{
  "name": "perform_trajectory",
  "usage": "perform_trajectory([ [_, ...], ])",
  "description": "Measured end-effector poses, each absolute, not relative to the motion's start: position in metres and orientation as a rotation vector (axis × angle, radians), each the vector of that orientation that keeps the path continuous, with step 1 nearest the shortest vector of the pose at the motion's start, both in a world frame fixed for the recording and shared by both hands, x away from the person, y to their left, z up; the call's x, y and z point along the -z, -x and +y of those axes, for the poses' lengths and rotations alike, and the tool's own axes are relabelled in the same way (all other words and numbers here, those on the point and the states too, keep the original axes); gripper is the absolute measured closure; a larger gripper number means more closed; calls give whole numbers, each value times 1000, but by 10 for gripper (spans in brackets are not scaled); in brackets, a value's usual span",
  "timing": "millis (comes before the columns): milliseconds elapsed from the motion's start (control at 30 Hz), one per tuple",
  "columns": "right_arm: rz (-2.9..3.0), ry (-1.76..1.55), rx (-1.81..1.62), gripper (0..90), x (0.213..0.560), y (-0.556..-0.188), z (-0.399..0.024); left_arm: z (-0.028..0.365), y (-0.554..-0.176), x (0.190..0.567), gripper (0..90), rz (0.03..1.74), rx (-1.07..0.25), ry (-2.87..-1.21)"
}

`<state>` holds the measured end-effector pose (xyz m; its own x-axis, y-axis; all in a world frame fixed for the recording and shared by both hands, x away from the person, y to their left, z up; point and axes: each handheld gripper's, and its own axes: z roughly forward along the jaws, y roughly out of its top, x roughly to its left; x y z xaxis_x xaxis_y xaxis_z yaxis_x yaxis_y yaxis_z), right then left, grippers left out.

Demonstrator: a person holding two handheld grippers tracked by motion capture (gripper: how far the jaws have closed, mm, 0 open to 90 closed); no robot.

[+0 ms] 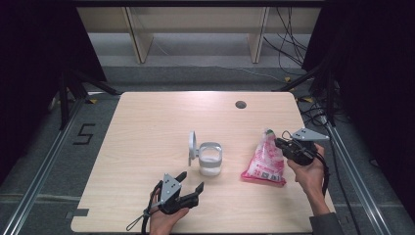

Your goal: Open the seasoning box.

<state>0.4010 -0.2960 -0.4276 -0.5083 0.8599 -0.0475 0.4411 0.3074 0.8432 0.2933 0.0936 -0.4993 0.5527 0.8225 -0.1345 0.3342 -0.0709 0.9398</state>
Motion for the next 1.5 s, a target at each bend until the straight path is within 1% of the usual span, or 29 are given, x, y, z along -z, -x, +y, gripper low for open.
perform_trajectory([
  [133,2059,-1209,-1129,854,430,-400,-297,97,-297,498,290,998,-543,-1658],
  [233,2076,-1152,-1099,853,429,-401,-296,95,-299,498,292,995,-543,-1662],
  [300,2075,-1201,-1109,853,429,-399,-293,95,-300,499,294,986,-541,-1662],
  [400,2072,-1170,-1112,851,429,-399,-294,96,-300,498,295,985,-548,-1674],
  [600,2079,-1142,-1119,822,431,-397,-295,102,-304,497,304,996,-556,-1661],
  [667,2067,-1183,-1139,767,432,-394,-291,103,-304,496,308,1012,-561,-1651],
  [700,2084,-1151,-1145,693,432,-394,-291,106,-305,494,318,1011,-570,-1650],
  [733,2066,-1134,-1149,670,433,-394,-290,106,-305,494,323,1011,-570,-1650],
  [767,2066,-1134,-1149,670,433,-394,-290,108,-306,493,323,1006,-580,-1665],
  [833,2071,-1152,-1170,590,433,-391,-287,110,-307,492,355,1003,-590,-1666],
  [900,2057,-1158,-1192,535,433,-389,-285,112,-309,491,395,999,-597,-1668],
  [1000,2065,-1154,-1213,482,434,-385,-281,115,-311,489,457,989,-612,-1662],
  [1067,2063,-1159,-1243,451,437,-382,-276,117,-311,488,527,982,-616,-1664],
  [1100,2070,-1161,-1239,444,438,-381,-274,118,-312,488,560,972,-619,-1667],
  [1133,2070,-1161,-1239,444,438,-381,-274,118,-312,487,560,969,-625,-1673],
  [1200,2084,-1148,-1252,444,440,-379,-270,119,-312,486,612,970,-629,-1659],
  [1300,2112,-1131,-1243,440,443,-375,-264,120,-312,484,713,961,-659,-1674],
  [1333,2112,-1131,-1243,440,443,-375,-264,121,-312,483,713,961,-678,-1659],
  [1467,2116,-1121,-1250,439,446,-371,-260,124,-313,479,795,956,-703,-1663],
  [1500,2128,-1118,-1250,437,447,-370,-258,124,-314,478,827,952,-708,-1666],
])
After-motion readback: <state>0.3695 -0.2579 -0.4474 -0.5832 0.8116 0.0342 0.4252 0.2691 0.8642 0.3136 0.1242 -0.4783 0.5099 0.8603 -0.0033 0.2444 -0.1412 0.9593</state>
